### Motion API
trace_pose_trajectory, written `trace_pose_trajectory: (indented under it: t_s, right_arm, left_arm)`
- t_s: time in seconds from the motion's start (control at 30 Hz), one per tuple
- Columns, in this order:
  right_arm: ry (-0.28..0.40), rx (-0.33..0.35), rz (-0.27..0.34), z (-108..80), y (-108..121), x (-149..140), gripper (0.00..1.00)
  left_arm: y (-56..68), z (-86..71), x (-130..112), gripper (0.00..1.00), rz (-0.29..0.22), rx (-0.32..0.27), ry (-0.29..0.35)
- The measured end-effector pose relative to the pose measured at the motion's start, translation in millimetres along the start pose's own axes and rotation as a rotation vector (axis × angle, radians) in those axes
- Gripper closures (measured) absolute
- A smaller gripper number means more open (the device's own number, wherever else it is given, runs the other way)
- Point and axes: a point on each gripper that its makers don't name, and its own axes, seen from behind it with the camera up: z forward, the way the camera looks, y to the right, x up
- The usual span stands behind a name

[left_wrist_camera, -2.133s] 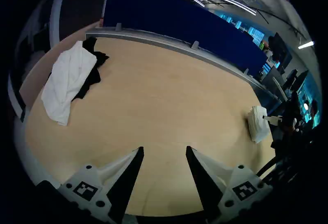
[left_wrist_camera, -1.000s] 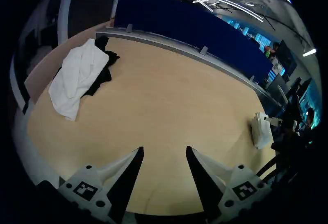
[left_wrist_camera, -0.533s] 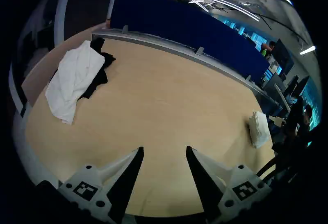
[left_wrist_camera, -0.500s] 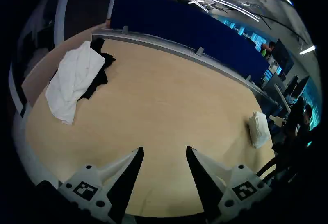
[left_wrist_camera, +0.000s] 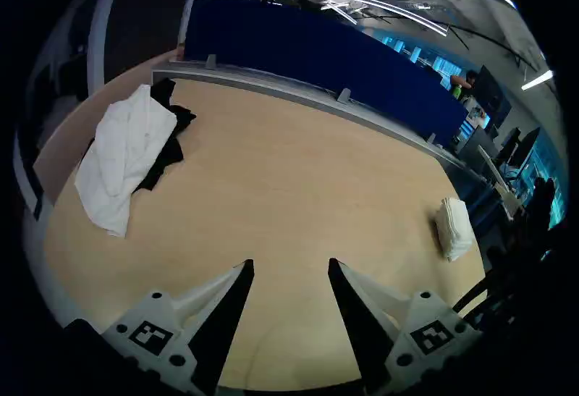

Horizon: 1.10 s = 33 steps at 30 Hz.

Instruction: Fold towel

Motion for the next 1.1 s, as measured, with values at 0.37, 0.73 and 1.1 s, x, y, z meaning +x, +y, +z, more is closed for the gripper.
trace_pose_trajectory:
  t_s: [0.37,0.73,1.1]
  right_arm:
    - [0.03,0.017,0.044,-26.0,-37,17,0.02]
    - [-0.001,0.064,0.023,-31.1,-84,22,0.02]
    - [-0.022,0.05,0.068,-34.0,-110,41,0.02]
  left_arm:
    - [9.1,0.6,43,0.25,0.044,-0.031,0.157]
    - [3.4,-7.1,129,0.25,0.151,0.015,0.45]
    - [11.4,-17.4,170,0.25,0.237,0.042,0.654]
